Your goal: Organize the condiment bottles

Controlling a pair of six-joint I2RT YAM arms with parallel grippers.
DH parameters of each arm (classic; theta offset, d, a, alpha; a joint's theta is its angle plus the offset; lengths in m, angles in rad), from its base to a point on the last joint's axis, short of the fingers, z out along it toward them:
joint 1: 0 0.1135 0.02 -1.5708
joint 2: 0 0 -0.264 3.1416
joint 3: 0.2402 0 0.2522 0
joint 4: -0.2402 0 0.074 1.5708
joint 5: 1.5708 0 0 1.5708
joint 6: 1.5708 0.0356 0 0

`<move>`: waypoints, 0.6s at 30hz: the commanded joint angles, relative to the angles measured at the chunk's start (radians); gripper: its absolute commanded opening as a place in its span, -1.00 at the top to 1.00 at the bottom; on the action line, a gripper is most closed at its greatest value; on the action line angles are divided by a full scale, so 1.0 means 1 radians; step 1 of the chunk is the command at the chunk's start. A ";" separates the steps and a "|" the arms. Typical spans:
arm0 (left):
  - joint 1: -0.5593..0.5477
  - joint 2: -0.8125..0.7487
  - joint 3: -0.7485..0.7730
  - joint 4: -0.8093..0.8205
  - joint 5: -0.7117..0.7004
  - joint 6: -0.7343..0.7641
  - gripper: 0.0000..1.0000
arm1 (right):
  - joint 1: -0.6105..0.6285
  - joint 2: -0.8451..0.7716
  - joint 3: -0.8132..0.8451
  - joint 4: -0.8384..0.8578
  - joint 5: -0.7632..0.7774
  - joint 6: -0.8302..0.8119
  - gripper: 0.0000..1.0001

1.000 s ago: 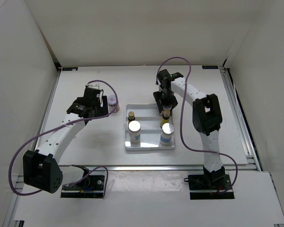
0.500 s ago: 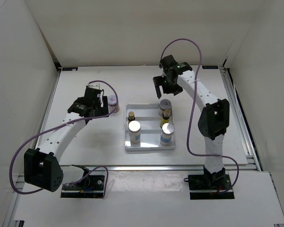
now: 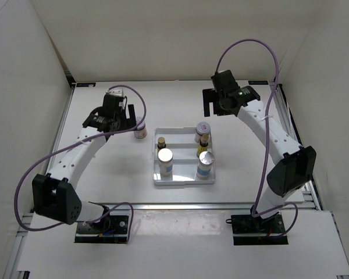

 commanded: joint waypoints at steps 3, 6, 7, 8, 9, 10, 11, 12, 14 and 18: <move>0.007 0.192 0.196 0.033 0.200 -0.006 -1.00 | 0.001 -0.085 -0.145 0.063 0.024 0.023 -0.98; 0.007 0.310 0.281 0.033 0.235 -0.006 -1.00 | 0.001 -0.117 -0.205 0.072 0.011 0.023 -0.98; 0.007 0.335 0.311 0.033 0.235 -0.006 -1.00 | 0.001 -0.117 -0.216 0.072 -0.005 0.034 -0.98; 0.007 0.359 0.324 0.033 0.235 -0.006 -1.00 | 0.001 -0.129 -0.225 0.072 -0.024 0.034 -0.98; 0.007 0.405 0.350 0.033 0.235 -0.006 -1.00 | 0.001 -0.141 -0.243 0.072 -0.024 0.034 -0.98; 0.007 0.425 0.350 0.033 0.220 -0.006 -1.00 | 0.001 -0.142 -0.243 0.072 -0.033 0.034 -0.98; 0.007 0.445 0.370 0.033 0.205 -0.006 -1.00 | 0.001 -0.152 -0.259 0.072 -0.033 0.034 -0.98; 0.007 0.477 0.370 0.033 0.205 -0.006 -1.00 | 0.001 -0.161 -0.259 0.072 -0.033 0.034 -0.98; 0.018 0.503 0.391 0.033 0.205 -0.018 -1.00 | 0.001 -0.171 -0.269 0.081 -0.042 0.034 -0.98; 0.038 0.569 0.411 0.024 0.205 -0.018 -1.00 | 0.001 -0.180 -0.289 0.081 -0.055 0.025 -0.98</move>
